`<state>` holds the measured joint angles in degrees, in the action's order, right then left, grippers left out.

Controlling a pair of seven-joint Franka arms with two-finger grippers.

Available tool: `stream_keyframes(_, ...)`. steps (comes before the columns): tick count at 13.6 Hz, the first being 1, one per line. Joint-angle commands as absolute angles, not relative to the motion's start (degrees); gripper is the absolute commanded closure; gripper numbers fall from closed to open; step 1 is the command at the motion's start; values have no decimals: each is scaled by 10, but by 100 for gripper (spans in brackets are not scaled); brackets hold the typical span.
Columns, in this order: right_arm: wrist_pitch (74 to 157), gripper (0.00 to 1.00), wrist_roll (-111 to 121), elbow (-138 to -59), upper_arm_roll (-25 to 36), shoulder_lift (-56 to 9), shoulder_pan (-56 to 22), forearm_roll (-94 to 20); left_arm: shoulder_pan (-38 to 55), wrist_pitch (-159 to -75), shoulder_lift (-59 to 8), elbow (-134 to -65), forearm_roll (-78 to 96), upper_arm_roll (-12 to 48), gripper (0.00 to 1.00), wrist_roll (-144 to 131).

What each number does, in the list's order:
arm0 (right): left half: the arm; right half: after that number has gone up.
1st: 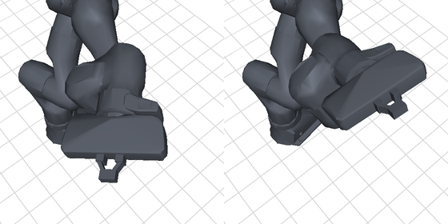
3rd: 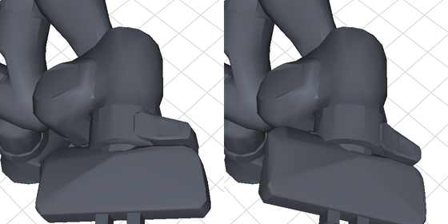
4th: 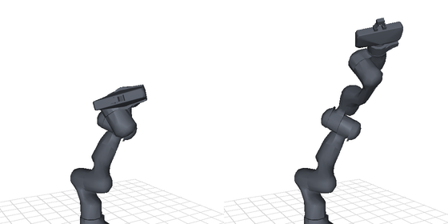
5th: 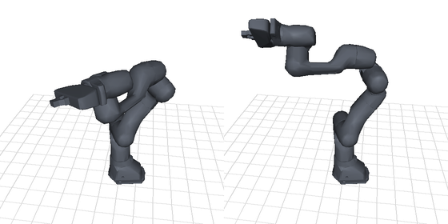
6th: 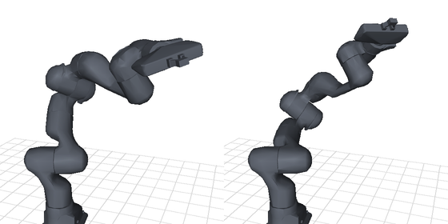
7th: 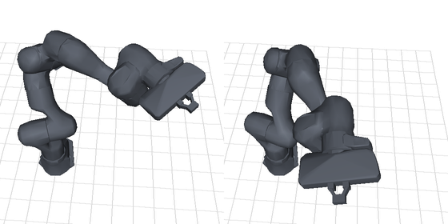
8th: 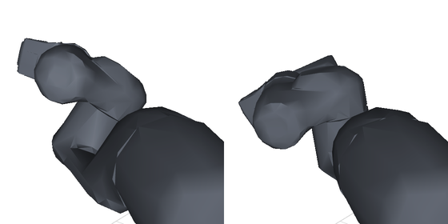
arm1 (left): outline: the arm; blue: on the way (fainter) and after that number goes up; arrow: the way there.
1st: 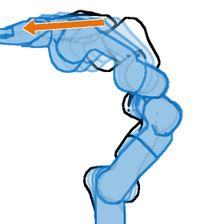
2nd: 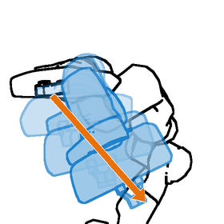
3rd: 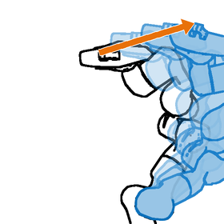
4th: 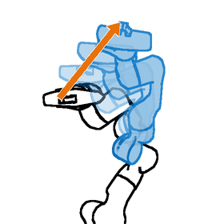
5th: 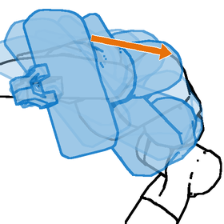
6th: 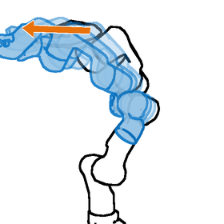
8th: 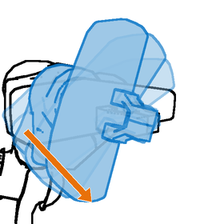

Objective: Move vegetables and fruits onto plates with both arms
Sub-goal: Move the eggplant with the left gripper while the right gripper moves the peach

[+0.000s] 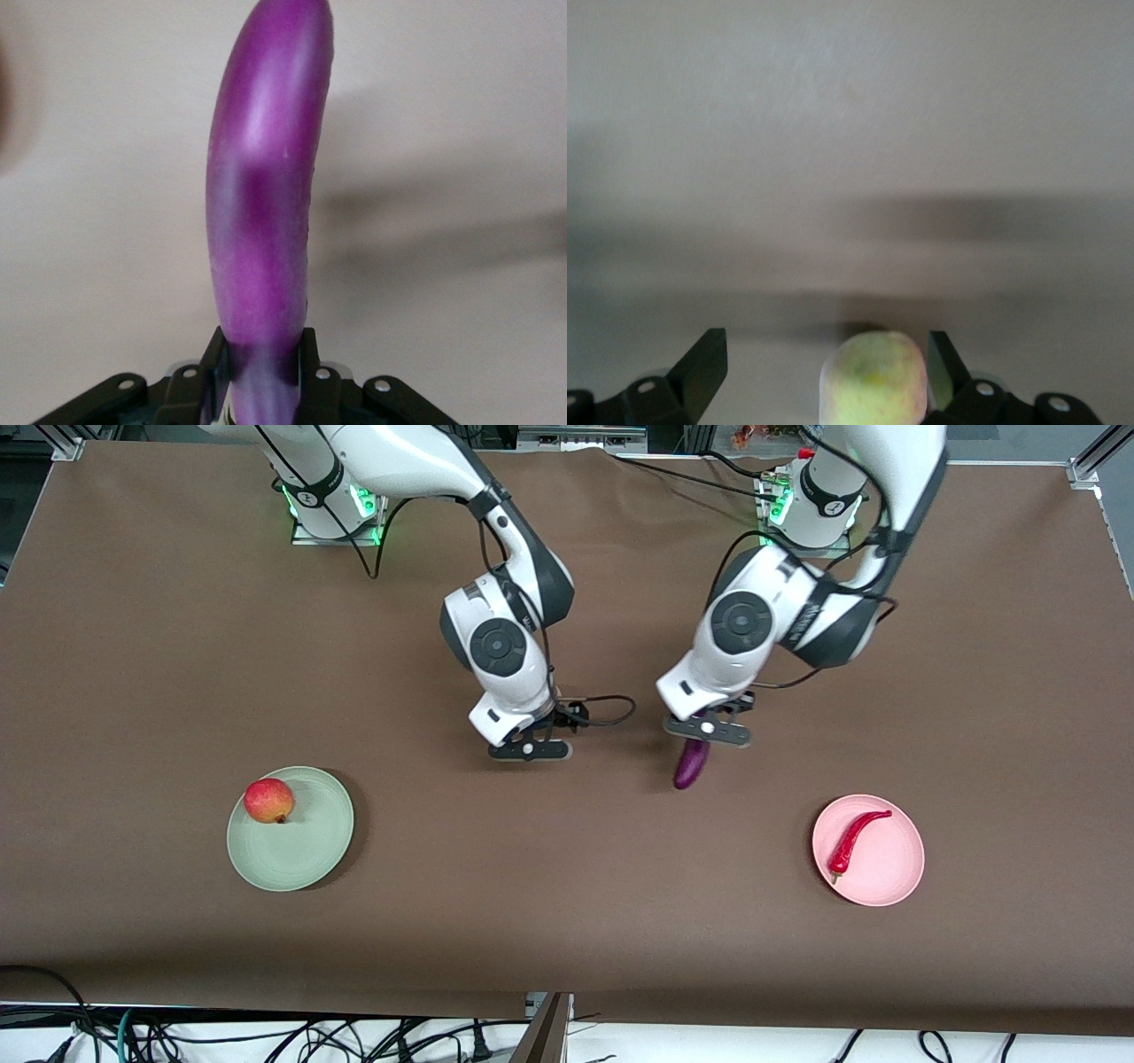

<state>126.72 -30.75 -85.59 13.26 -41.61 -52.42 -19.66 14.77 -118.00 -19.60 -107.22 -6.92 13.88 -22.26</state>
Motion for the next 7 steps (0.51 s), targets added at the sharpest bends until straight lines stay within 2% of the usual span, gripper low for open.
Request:
stream_keyframes(1,1269,0,-311,-870,139,-427,-545,-193,131,-1153,-196,-1022,-81,98,99,-138)
stream_keyframes(4,1269,0,-310,-878,139,-432,-548,-179,117,-1154,-213,-977,-81,52,99,-34)
stream_keyframes(7,1268,0,-310,-880,139,-439,-562,-180,97,-1154,-253,-899,-82,31,100,25)
